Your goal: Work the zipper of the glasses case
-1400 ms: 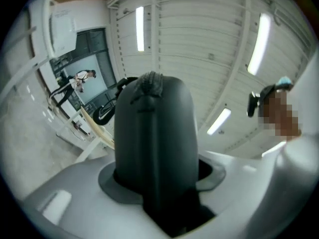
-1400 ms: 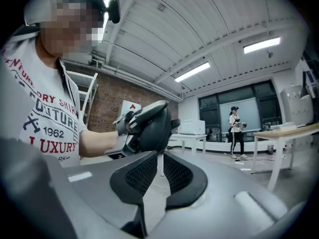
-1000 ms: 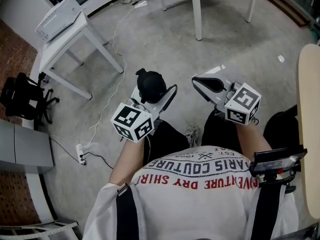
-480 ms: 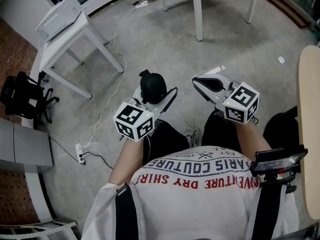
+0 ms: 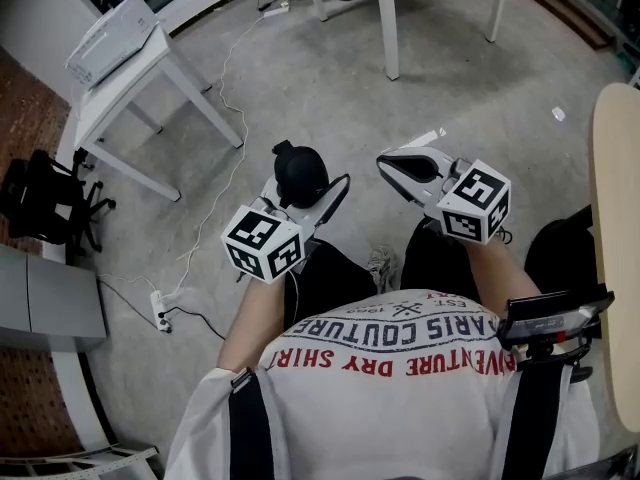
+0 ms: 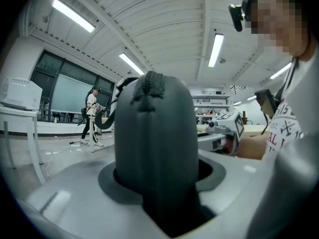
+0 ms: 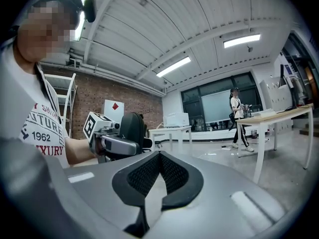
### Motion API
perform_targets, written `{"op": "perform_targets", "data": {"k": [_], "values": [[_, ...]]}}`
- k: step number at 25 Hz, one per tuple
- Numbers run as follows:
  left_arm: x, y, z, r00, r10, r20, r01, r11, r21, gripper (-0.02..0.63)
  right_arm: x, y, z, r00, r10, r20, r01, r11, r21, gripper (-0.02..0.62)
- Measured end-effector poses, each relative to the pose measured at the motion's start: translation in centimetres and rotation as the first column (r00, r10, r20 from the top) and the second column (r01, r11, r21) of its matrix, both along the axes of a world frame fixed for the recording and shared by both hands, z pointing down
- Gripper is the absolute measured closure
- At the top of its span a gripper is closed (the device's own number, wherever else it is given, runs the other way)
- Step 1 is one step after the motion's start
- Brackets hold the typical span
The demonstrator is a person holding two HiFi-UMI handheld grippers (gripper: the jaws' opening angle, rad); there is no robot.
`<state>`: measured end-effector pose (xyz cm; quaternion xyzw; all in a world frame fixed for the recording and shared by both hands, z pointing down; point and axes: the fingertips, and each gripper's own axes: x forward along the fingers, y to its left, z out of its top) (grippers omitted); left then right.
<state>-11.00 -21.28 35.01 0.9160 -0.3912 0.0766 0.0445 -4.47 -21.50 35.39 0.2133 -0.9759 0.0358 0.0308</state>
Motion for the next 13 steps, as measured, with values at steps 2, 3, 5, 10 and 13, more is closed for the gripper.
{"op": "perform_targets", "data": {"k": [2, 3, 5, 10, 13], "values": [[0.03, -0.01, 0.08, 1.000, 0.001, -0.003, -0.001, 1.000, -0.004, 0.359, -0.01, 0.02, 0.08, 1.000, -0.001, -0.001, 0.001, 1.000, -0.001, 0.600], [0.08, 0.00, 0.14, 1.000, 0.002, -0.002, -0.002, 1.000, -0.005, 0.359, -0.01, 0.03, 0.13, 1.000, -0.001, -0.002, 0.001, 1.000, -0.001, 0.600], [0.24, 0.07, 0.23, 1.000, 0.006, -0.001, -0.006, 1.000, -0.005, 0.359, 0.01, 0.04, 0.23, 1.000, -0.001, -0.004, 0.001, 1.000, -0.002, 0.600], [0.55, 0.11, 0.30, 1.000, 0.011, 0.001, -0.011, 1.000, -0.004, 0.359, 0.03, 0.07, 0.32, 1.000, -0.003, -0.006, 0.003, 1.000, -0.001, 0.600], [0.55, 0.11, 0.36, 1.000, 0.011, 0.001, -0.011, 1.000, -0.006, 0.359, -0.03, 0.08, 0.41, 1.000, -0.005, -0.007, 0.005, 1.000, -0.002, 0.600]]}}
